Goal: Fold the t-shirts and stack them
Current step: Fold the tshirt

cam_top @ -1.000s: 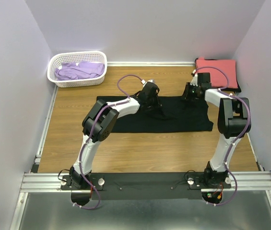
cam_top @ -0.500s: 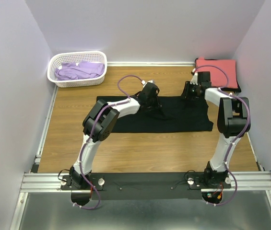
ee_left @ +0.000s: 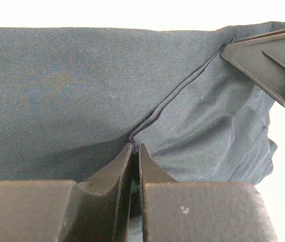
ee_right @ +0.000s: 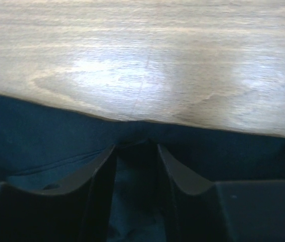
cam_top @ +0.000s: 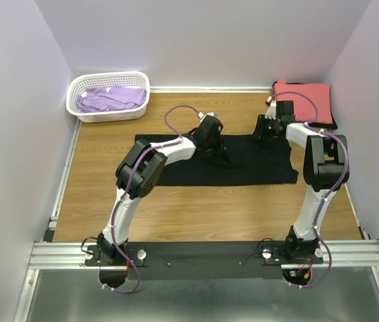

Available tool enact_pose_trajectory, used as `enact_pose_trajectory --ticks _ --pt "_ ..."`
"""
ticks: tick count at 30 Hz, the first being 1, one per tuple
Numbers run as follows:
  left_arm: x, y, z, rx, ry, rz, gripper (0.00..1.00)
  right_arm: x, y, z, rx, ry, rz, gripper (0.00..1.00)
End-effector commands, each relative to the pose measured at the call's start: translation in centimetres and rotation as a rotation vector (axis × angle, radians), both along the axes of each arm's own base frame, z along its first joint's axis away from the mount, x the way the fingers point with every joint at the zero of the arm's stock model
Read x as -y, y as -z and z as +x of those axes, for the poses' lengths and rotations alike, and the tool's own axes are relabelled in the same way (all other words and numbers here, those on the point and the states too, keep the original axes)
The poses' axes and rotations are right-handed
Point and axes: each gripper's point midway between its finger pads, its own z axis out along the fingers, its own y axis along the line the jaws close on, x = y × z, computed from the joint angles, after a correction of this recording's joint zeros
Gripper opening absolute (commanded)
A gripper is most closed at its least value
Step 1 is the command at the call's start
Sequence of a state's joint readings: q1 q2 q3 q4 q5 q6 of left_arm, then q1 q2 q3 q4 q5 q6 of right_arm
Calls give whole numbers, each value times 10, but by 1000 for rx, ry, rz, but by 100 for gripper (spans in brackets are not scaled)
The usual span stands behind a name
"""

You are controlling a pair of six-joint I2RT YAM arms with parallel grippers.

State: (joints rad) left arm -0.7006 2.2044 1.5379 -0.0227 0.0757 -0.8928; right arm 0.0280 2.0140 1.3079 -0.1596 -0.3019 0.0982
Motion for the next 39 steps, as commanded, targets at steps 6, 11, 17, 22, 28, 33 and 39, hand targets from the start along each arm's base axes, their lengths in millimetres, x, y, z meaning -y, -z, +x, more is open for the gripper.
enact_pose_trajectory --ticks 6,11,17,22,28,33,39 --pt "1 7 3 20 5 16 16 -14 -2 0 8 -105 54 33" --pt "1 7 2 18 6 16 16 -13 -8 1 21 -104 51 27" --pt "2 4 3 24 8 14 16 -11 -16 4 42 -99 39 13" --pt "-2 -5 9 67 2 35 16 -12 -28 10 69 -102 44 8" --pt "-4 -13 14 118 3 41 16 -16 -40 18 99 -116 63 6" --pt "-10 -12 18 144 -18 62 16 -17 -44 26 115 -116 64 6" --pt "-18 -14 20 177 -44 85 16 -20 -41 30 109 -126 87 6"
